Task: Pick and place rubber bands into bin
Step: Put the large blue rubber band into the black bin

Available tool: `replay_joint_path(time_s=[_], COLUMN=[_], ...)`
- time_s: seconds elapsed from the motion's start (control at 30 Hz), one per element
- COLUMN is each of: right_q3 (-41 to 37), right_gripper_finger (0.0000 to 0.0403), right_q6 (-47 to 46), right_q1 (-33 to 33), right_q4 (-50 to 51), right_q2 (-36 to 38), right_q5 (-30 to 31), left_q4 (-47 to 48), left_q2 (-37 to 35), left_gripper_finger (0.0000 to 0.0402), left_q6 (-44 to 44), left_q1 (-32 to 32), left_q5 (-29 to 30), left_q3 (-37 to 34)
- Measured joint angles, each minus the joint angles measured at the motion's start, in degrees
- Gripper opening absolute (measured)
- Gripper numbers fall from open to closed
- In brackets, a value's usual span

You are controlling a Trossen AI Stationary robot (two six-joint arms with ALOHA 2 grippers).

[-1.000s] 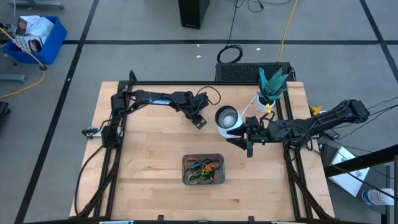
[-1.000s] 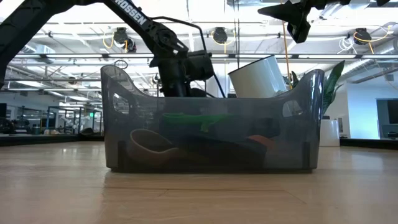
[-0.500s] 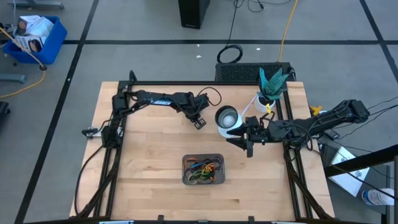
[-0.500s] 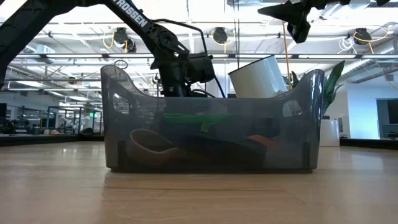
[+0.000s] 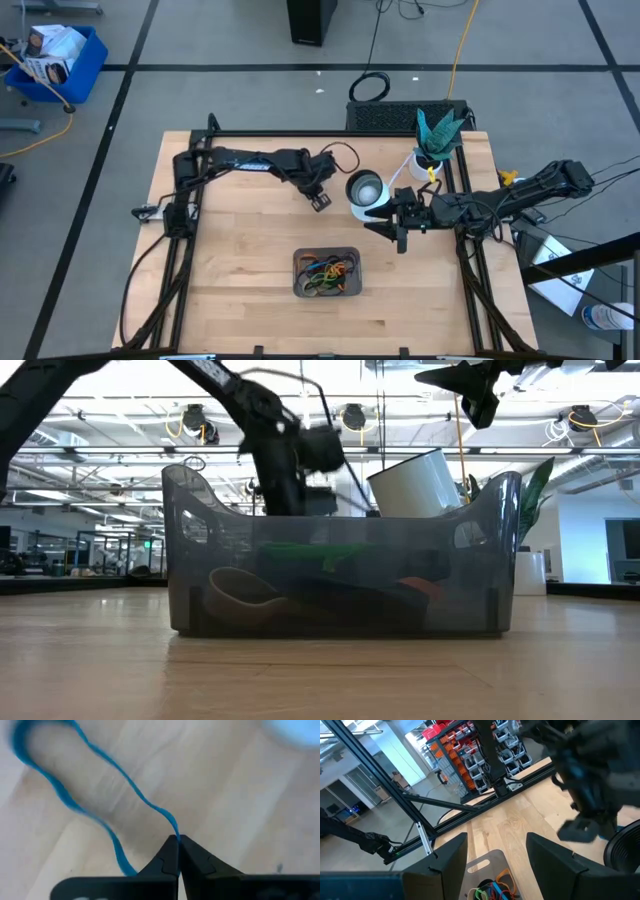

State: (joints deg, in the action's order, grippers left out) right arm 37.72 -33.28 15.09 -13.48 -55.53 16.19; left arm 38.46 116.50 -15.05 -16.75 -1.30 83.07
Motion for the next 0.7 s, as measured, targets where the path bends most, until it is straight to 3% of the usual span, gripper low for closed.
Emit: replay_joint_path(time_s=[0.17,0.4,0.57,0.7], right_q3=[0.0,0.0,0.0,0.0], right_gripper_finger=[0.0196,0.0196,0.0196,0.0196], right_q6=[0.7,3.6,6.5,7.2], right_q1=[0.0,0.0,0.0,0.0], right_q4=[0.0,0.0,0.1,0.2], right_q2=[0.0,0.0,0.0,0.0], right_q5=[-1.3,-6.4,-9.0,-9.3], left_q4=[1.7,1.4,-3.2,-8.7], left_q2=[-7.1,-22.4,-32.0,-35.8], left_gripper_finger=[0.0004,0.0004,0.0003,0.0004], left_q6=[-1.7,-7.8,-9.0,-8.3], left_q1=[1.7,5.8,12.7,20.0], left_q5=[0.2,2.9,2.5,2.4], left_q3=[0.0,0.0,0.1,0.1])
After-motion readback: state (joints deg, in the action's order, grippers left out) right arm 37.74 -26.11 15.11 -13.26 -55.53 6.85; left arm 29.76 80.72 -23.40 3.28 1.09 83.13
